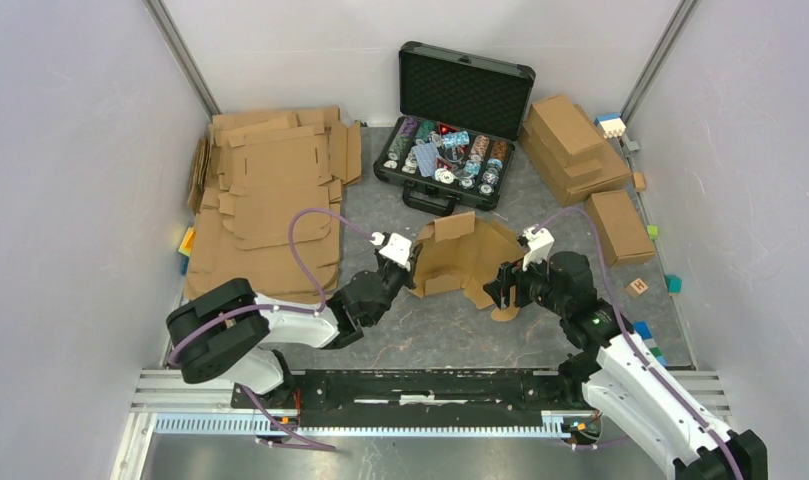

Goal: Fold the paper box

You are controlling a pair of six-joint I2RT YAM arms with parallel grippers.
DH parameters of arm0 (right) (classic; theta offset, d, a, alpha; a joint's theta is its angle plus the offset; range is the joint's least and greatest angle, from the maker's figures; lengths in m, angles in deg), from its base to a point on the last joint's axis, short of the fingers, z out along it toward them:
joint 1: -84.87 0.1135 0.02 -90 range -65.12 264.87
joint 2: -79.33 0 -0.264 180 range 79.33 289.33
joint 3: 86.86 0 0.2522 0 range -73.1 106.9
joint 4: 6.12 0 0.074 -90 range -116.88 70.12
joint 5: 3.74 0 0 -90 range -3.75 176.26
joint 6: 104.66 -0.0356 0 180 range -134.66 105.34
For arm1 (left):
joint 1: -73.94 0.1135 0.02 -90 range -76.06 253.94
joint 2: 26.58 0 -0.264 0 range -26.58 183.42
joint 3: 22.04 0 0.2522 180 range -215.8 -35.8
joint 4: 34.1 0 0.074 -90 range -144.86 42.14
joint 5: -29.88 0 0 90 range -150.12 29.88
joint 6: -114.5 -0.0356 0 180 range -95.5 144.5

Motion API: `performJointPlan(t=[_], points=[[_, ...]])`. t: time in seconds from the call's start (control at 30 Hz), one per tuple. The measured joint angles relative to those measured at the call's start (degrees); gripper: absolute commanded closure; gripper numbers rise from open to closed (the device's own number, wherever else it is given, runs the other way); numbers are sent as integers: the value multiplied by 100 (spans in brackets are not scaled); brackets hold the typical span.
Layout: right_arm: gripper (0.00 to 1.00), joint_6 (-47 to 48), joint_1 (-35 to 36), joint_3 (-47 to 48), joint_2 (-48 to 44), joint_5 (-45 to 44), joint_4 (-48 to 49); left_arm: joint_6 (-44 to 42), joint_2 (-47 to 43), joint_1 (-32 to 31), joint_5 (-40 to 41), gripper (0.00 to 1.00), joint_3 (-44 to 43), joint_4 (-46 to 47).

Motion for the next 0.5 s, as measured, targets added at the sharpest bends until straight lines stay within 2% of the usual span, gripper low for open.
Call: performJointPlan(t=[0.27,0.37,0.5], points=[[16,0,0,-42,101,-22,-149,-13,348,-13,719,98,-181,96],[2,9,0,9,33,-55,-304,-13,448,-17,850,98,-201,192],[2,0,2,197,26,-175,-492,-13,638,-17,892,98,-188,492]])
